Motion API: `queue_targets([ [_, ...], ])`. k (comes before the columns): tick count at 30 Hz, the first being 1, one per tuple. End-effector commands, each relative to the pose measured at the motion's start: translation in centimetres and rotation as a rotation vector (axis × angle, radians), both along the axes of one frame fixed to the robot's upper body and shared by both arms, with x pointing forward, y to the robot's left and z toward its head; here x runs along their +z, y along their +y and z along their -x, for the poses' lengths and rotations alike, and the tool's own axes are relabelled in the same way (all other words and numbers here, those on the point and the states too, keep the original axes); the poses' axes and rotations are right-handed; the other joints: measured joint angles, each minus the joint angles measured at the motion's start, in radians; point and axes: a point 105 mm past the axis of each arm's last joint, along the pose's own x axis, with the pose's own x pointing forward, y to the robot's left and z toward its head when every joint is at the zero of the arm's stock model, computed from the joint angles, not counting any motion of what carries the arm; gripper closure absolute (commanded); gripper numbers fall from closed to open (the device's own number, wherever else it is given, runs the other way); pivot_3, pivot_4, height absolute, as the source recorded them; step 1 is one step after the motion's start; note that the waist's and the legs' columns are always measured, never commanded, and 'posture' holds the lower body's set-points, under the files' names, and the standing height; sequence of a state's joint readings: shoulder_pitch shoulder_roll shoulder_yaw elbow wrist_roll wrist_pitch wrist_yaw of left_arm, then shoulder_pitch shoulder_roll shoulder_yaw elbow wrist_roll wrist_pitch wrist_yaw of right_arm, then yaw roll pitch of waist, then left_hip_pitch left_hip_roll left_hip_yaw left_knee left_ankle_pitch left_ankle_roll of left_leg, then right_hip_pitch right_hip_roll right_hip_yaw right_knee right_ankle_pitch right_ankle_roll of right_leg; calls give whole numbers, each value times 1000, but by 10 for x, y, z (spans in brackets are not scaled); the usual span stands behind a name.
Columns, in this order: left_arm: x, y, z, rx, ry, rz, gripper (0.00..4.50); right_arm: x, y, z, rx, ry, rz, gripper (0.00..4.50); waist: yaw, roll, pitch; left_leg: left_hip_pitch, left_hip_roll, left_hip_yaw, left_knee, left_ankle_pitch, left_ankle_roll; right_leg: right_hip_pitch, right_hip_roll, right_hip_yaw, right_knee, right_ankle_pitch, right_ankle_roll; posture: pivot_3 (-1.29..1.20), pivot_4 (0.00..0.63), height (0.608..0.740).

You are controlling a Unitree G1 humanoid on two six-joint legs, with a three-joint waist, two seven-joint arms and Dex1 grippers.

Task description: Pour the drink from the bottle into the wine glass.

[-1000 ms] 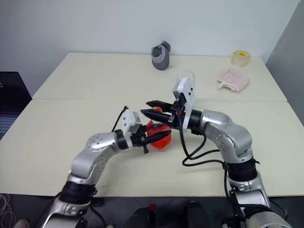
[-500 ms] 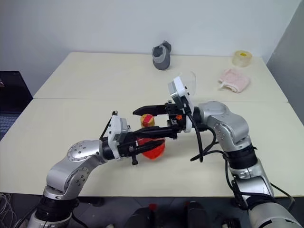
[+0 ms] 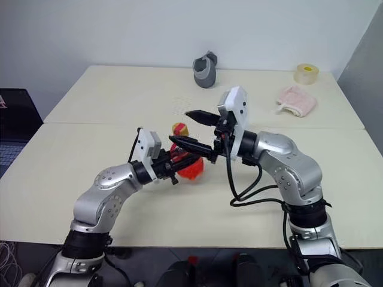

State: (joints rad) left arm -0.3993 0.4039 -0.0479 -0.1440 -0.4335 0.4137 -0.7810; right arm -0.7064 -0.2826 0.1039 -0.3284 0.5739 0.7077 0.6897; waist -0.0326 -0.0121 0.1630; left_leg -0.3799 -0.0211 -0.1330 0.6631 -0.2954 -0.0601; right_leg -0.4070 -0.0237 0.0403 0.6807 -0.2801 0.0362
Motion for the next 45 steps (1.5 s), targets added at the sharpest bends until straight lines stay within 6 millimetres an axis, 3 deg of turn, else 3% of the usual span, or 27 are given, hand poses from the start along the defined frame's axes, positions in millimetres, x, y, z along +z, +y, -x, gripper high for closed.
queue_targets([
  [1,16,-9,-7,-34,-83,6,3156,15,9,-5,-30,-61,-19,534,0,0,0,0,0,0,0,0,0,0,0,0,0,0,0,0,150,740],
  [18,13,-13,-6,-63,-77,-1,3156,8,8,-29,-114,53,-49,534,-2,0,0,0,0,0,0,0,0,-1,0,0,0,0,0,0,150,740],
  [26,15,-11,-6,-58,-85,-3,3156,9,10,-25,-81,62,-35,3229,-3,0,0,0,0,0,0,0,1,-1,0,0,0,0,0,0,150,740],
  [33,16,-9,1,-70,-78,-3,3156,8,14,-17,8,37,3,3266,-3,0,0,0,0,0,0,0,1,-1,0,0,0,0,0,0,150,740],
  [36,15,-9,12,-115,-69,-21,3156,10,15,-8,140,38,18,3266,-6,0,0,0,0,0,-1,-1,1,-1,0,0,0,0,0,0,150,740],
  [40,10,-3,43,-192,-16,-47,3156,14,12,-4,359,19,42,3266,-19,1,1,0,0,1,-1,-1,2,-1,0,1,0,0,0,0,150,740],
  [45,10,3,65,-221,16,-64,3156,11,12,-5,472,-46,108,3266,-24,2,1,0,1,0,-1,-2,3,0,1,0,0,0,0,0,150,740],
])
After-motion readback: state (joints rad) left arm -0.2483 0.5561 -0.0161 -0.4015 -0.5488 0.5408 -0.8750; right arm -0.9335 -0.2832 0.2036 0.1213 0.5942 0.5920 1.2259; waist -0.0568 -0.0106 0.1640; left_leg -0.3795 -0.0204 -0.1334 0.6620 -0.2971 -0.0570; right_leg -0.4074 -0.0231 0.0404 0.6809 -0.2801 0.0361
